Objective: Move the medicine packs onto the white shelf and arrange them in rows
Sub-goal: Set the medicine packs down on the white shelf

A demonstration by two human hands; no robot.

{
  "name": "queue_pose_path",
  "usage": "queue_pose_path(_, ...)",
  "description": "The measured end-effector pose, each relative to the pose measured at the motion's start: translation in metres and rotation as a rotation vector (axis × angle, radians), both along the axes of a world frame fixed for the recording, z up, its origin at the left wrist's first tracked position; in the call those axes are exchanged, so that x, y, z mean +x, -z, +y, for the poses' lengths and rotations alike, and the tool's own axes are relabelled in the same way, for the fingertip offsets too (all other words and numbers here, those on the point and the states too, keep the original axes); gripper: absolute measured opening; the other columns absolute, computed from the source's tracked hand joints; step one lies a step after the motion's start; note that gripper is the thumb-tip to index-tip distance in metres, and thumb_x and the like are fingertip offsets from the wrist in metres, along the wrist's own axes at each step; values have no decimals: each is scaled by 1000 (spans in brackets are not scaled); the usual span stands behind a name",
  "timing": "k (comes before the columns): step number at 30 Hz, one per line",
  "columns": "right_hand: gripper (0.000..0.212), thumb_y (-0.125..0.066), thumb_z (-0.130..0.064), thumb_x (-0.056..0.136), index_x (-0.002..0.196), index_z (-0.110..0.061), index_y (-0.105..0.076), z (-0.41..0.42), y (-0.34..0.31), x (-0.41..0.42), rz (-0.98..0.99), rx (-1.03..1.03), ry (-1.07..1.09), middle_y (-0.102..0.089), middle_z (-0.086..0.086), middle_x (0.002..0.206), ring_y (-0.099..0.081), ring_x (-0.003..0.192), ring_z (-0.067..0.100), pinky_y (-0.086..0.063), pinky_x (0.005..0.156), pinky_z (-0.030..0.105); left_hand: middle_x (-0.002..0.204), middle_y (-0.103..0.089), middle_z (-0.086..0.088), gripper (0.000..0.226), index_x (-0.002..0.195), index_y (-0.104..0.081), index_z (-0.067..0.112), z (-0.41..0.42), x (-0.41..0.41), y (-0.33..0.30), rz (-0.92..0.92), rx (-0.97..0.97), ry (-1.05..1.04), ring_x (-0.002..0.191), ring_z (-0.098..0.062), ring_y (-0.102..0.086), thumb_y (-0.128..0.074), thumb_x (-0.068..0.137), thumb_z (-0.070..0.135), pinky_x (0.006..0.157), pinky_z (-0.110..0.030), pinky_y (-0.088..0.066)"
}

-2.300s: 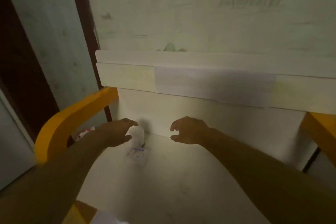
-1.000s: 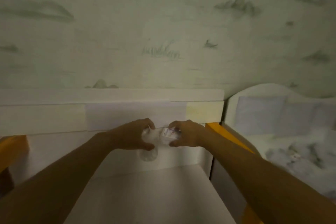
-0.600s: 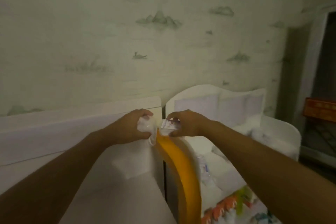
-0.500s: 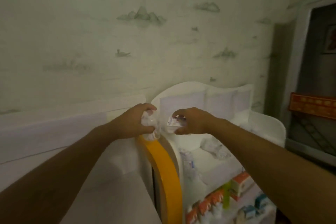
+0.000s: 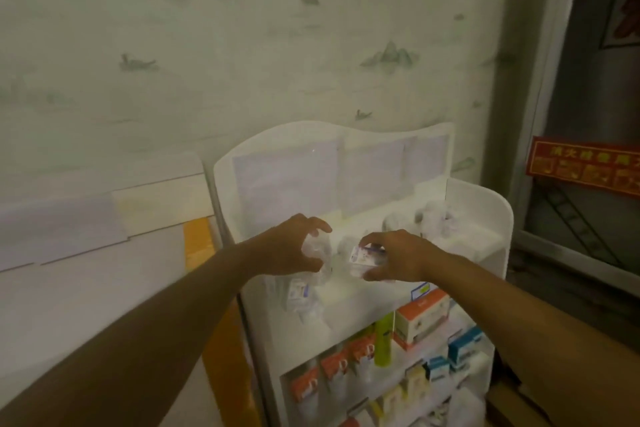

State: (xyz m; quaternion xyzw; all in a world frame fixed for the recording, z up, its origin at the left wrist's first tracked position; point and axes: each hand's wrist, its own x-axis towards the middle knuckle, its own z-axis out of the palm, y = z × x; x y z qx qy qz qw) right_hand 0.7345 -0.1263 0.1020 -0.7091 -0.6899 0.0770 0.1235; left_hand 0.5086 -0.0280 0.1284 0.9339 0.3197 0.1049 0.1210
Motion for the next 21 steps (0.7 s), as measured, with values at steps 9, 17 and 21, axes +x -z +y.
queue_pose_path(9, 69, -71, -53, 78, 138, -30, -46, 68, 52, 13, 17, -133, -38, -55, -1, 137, -55, 118, 21, -48, 96, 36, 129, -51, 9, 61, 128, -43, 35, 74, 26, 21, 96, 107, -66, 111, -15, -53, -73, 76, 40, 96, -35, -48)
queue_pose_path(17, 72, -71, -48, 81, 142, -27, -42, 149, 84, -46, 18, -178, -198, -53, 2, 139, -54, 123, 24, -45, 101, 36, 128, -53, 5, 62, 132, -44, 30, 119, 4, 21, 36, 154, -126, 111, -15, -53, -73, 77, 40, 96, -33, -48)
queue_pose_path(21, 72, -70, -48, 81, 144, -29, -39, 178, 100, -72, 13, -198, -259, -49, 1, 143, -48, 128, 25, -42, 105, 38, 129, -53, 6, 64, 134, -45, 29, 129, -8, 19, 53, 165, -133, 112, -13, -52, -72, 78, 44, 95, -26, -45)
